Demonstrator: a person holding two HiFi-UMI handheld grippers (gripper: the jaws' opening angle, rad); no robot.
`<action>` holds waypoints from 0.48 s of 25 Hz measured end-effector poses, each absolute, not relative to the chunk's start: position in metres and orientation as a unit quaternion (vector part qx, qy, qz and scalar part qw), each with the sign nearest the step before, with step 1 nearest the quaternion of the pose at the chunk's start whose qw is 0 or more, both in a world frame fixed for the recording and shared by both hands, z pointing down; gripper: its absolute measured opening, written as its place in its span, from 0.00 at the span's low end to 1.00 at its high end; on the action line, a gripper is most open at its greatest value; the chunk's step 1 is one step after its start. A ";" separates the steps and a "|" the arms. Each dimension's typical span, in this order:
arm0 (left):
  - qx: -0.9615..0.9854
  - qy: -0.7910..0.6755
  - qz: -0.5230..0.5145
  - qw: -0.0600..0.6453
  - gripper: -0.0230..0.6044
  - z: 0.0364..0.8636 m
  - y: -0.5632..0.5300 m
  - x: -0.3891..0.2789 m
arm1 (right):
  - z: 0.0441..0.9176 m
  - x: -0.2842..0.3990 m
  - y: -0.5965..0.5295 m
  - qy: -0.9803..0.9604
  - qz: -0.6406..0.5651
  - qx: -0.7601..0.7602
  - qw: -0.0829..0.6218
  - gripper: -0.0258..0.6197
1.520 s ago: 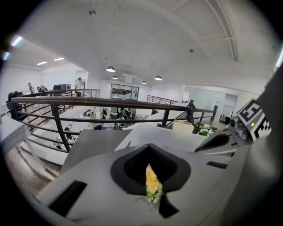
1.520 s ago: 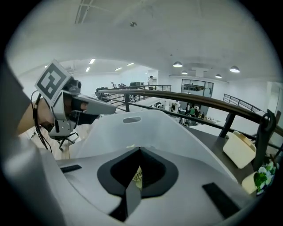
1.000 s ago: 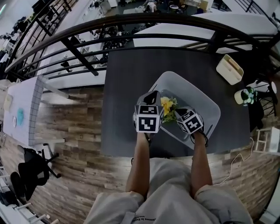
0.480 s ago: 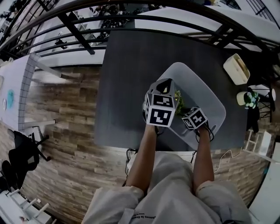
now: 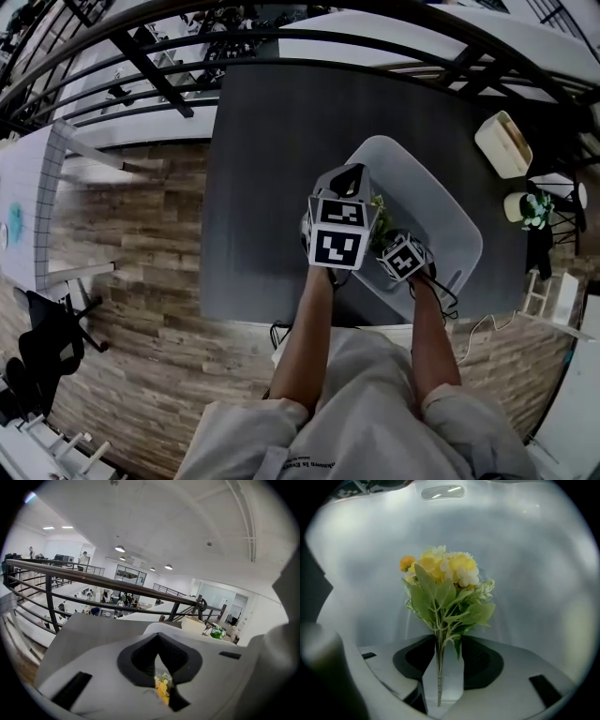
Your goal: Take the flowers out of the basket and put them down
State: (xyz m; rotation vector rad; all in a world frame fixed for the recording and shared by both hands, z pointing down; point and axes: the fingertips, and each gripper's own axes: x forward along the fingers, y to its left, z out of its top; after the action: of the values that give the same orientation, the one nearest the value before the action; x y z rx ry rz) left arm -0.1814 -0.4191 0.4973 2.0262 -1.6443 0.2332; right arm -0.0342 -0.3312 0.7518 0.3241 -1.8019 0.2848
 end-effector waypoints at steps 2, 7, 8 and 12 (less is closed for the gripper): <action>0.749 -0.604 0.086 0.259 0.08 0.497 -0.419 -0.179 | 0.755 -0.034 -0.333 -0.778 0.114 0.147 0.600 0.35; 0.752 -0.600 0.083 0.260 0.08 0.498 -0.421 -0.179 | 0.753 -0.034 -0.337 -0.782 0.135 0.158 0.588 0.21; 0.752 -0.600 0.083 0.261 0.08 0.498 -0.421 -0.180 | 0.751 -0.036 -0.338 -0.783 0.139 0.159 0.585 0.21; 0.748 -0.606 0.078 0.260 0.08 0.497 -0.420 -0.186 | 0.741 -0.043 -0.342 -0.791 0.145 0.171 0.570 0.17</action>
State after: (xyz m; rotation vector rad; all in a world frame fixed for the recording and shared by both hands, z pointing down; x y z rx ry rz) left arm -0.1859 -0.4200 0.4971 2.0258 -1.6407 0.2103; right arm -0.0427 -0.3419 0.7407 0.4018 -1.8561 0.3413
